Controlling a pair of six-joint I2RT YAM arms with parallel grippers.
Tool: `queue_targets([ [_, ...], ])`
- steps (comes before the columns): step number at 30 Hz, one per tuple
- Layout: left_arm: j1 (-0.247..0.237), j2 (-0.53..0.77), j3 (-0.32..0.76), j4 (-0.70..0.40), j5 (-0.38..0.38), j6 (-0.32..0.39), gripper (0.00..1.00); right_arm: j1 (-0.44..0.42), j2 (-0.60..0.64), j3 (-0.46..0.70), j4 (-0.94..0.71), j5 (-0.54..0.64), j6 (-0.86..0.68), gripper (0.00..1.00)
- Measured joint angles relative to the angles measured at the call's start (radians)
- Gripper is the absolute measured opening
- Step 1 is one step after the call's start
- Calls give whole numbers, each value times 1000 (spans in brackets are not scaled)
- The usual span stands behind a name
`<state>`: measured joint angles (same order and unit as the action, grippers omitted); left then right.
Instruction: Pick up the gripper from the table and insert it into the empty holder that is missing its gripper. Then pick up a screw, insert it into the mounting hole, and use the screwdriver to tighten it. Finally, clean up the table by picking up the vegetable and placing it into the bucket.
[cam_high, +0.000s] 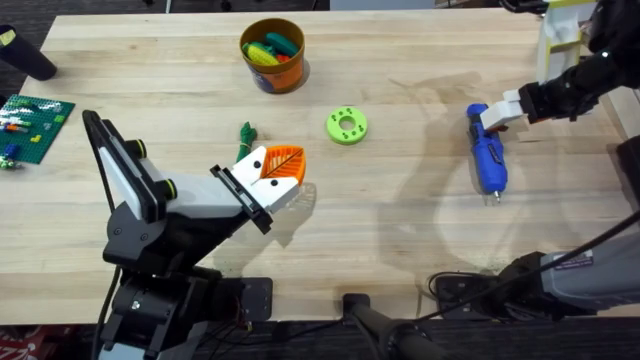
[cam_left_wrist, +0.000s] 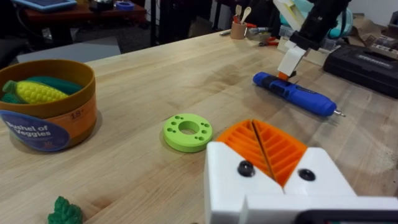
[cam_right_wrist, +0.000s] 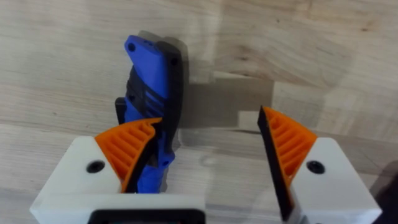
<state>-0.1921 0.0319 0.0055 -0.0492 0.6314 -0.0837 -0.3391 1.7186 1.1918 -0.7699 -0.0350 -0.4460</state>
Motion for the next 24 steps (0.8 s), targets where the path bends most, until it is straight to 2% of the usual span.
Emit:
queue_targets([
  [12, 0, 0, 0, -3, -2, 0, 21, -8, -17, 6, -32, 21, 36, 994],
  [18, 0, 0, 0, -3, -11, 0, 21, -6, -22, 34, -125, 22, 70, 993],
  [24, 0, 0, 0, -3, -19, 0, 21, 0, -105, 96, -204, 19, 90, 994],
])
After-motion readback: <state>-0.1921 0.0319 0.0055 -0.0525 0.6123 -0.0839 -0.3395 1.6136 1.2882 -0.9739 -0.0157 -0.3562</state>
